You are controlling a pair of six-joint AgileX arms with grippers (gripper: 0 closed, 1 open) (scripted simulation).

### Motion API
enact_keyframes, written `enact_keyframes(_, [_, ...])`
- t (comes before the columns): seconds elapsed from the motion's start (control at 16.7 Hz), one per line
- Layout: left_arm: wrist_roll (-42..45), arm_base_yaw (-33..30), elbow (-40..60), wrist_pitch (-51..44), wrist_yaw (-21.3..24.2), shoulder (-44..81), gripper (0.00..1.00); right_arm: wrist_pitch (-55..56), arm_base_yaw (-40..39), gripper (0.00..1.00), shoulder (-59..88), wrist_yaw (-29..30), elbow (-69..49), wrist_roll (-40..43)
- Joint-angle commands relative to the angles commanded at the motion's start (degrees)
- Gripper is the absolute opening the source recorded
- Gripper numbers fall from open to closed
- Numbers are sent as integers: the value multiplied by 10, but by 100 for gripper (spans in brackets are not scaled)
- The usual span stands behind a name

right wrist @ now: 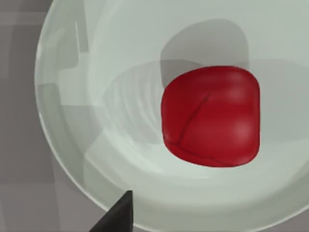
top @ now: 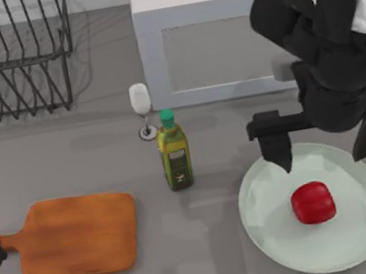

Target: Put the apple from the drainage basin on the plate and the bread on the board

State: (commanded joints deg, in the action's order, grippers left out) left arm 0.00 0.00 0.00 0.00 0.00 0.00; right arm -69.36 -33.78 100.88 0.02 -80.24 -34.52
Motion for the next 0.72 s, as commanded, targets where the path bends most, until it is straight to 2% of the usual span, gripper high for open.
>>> enact_keyframes(0.48, [0, 0, 0, 0, 0, 0, 100, 0, 1, 100, 0, 0, 0, 0])
enact_keyframes(0.72, [0, 0, 0, 0, 0, 0, 100, 36, 18, 100, -48, 0, 42, 18])
